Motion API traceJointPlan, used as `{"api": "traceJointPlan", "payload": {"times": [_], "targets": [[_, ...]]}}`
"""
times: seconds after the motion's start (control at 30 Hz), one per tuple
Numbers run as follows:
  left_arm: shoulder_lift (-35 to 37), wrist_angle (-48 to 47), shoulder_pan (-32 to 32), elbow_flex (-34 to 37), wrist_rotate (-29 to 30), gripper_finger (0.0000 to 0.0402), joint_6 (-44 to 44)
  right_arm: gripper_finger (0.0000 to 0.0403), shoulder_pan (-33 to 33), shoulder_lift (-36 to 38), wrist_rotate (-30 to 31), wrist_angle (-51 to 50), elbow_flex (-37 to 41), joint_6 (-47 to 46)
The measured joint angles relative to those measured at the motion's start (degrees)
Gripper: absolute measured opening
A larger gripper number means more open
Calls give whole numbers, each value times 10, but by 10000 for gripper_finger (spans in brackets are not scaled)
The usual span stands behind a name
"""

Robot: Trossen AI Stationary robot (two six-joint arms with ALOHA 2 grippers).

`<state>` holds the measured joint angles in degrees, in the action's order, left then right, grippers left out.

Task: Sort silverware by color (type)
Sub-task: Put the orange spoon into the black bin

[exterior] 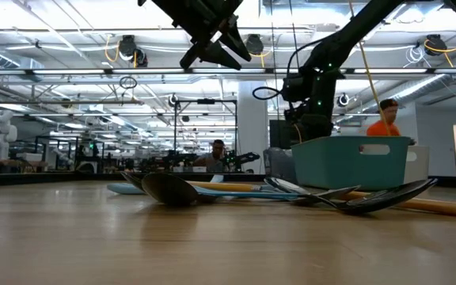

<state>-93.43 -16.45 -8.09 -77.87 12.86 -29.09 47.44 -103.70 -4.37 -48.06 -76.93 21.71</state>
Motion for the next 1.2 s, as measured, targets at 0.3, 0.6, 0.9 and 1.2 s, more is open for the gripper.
{"api": "traceJointPlan", "payload": {"times": [0.3,0.6,0.9,1.2], "targets": [[0,-1,-3,0,-2,131,5,59,0,-22,14,1,0,4],[0,-1,-3,0,-8,131,4,61,0,-23,17,10,0,15],[0,2,7,0,-9,131,1,61,0,-23,16,16,0,-2],[9,30,4,-25,-24,131,6,92,-1,-23,16,5,0,-13]]}}
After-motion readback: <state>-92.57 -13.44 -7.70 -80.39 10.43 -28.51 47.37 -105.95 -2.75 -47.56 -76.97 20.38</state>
